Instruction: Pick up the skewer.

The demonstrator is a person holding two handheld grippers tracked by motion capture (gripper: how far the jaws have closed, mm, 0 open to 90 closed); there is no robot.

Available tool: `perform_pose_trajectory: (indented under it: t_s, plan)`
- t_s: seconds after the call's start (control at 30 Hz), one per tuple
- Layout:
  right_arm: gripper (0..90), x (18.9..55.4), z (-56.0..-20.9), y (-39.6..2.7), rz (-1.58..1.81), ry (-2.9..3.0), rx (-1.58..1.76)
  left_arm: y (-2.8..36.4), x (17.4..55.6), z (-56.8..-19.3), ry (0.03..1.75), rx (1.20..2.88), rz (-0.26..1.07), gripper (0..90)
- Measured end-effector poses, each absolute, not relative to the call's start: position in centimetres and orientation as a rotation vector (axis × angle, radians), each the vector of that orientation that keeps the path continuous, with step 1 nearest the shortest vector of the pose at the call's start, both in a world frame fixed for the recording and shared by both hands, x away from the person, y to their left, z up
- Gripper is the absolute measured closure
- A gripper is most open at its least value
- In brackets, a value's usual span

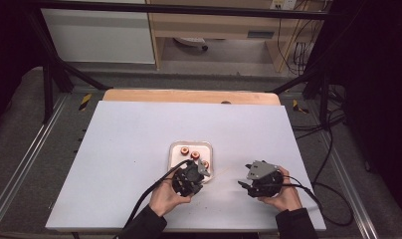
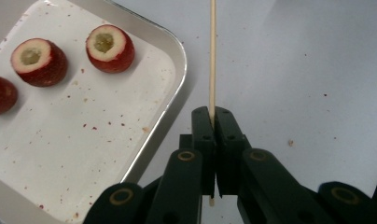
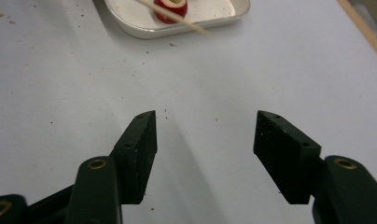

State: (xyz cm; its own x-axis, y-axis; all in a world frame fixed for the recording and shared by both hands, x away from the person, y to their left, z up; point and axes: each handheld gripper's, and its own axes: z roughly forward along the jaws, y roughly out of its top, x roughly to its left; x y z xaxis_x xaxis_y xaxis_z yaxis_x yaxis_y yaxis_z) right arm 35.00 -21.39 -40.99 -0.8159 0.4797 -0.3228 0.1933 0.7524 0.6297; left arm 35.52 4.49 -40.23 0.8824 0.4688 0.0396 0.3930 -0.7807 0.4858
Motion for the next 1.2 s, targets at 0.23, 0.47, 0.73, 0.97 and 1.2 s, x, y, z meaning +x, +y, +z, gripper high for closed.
perform_pose_trajectory:
  t_s: [0.23, 0.47, 0.73, 0.97, 1.2]
  plan:
    - [26.8, 35.6, -41.8, -21.9, 0.877, 2.509, 0.778, 5.9, 35.0, -40.3, 0.679, 2.463, 0.238, 88.2]
    - [14.3, 35.9, -42.1, -21.9, 0.919, 2.496, 0.934, 8.0, 34.4, -40.9, 0.777, 2.293, 0.237, 88.2]
    - [5.2, 36.4, -42.0, -21.7, 0.976, 2.510, 1.045, 10.2, 33.5, -41.8, 0.842, 2.148, 0.256, 88.2]
    - [2.1, 37.0, -41.6, -21.2, 1.030, 2.506, 1.125, 11.6, 32.8, -42.7, 0.866, 2.058, 0.270, 88.1]
    - [1.3, 37.5, -41.0, -20.1, 1.050, 2.515, 1.157, 12.6, 32.4, -43.5, 0.895, 2.013, 0.275, 88.2]
